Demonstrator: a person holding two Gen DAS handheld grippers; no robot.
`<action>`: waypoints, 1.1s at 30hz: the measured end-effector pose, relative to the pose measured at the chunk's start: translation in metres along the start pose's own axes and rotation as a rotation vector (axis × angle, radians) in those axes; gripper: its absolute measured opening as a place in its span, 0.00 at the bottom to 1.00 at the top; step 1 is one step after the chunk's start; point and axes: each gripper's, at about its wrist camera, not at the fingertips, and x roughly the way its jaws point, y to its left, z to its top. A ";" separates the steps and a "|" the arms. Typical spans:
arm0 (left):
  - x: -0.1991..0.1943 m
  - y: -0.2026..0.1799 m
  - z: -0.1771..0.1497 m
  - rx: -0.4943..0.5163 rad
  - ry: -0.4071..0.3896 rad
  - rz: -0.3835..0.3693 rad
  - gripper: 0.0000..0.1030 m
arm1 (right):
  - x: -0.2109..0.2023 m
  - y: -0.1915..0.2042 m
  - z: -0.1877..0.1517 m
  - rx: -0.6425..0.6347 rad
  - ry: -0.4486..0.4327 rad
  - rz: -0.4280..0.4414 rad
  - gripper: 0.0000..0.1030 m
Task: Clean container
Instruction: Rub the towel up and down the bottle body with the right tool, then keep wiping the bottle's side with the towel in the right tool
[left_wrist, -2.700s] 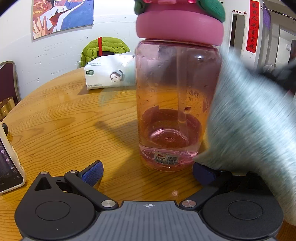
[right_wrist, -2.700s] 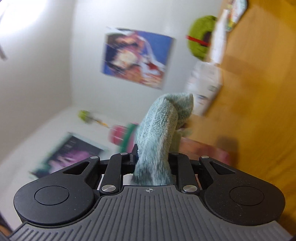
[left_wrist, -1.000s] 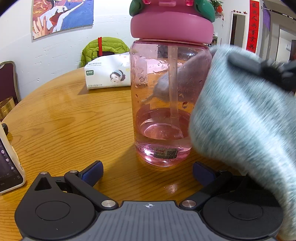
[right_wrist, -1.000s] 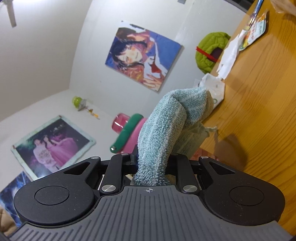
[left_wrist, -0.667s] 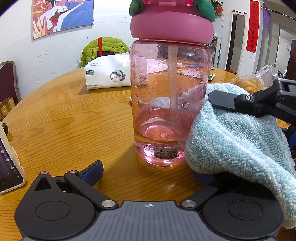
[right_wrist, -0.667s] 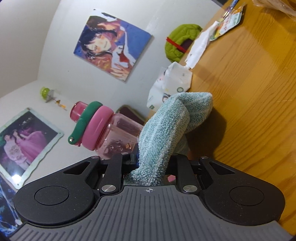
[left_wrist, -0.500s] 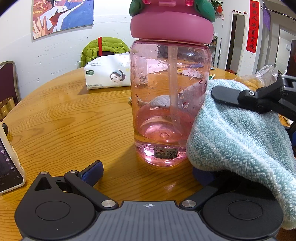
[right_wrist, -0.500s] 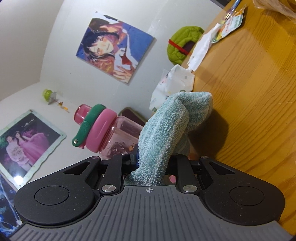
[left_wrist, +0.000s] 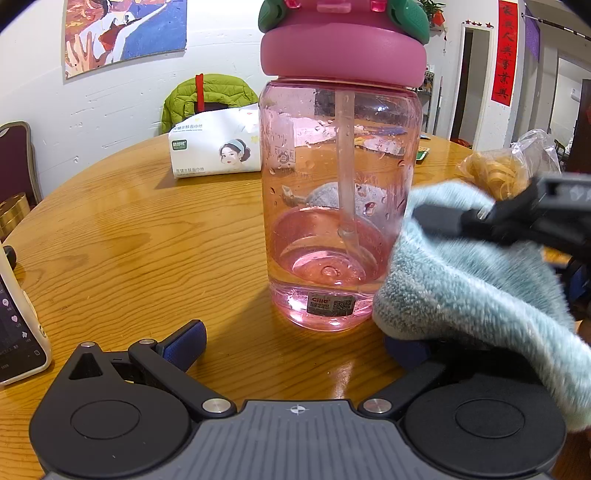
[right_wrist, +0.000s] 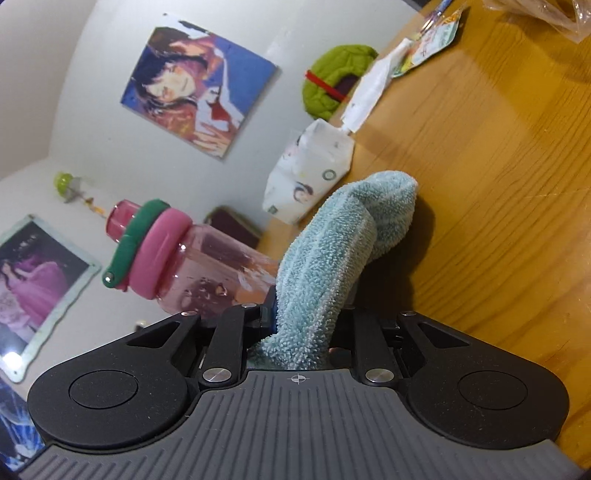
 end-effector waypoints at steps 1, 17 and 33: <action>0.000 0.000 0.000 0.000 0.000 0.000 1.00 | -0.005 0.001 0.001 0.002 -0.026 0.063 0.20; 0.000 0.000 0.000 0.001 0.000 0.000 1.00 | -0.014 0.007 0.000 0.002 -0.081 0.131 0.25; 0.000 0.000 0.000 0.000 0.000 0.000 1.00 | -0.024 0.017 -0.001 -0.041 -0.113 0.204 0.26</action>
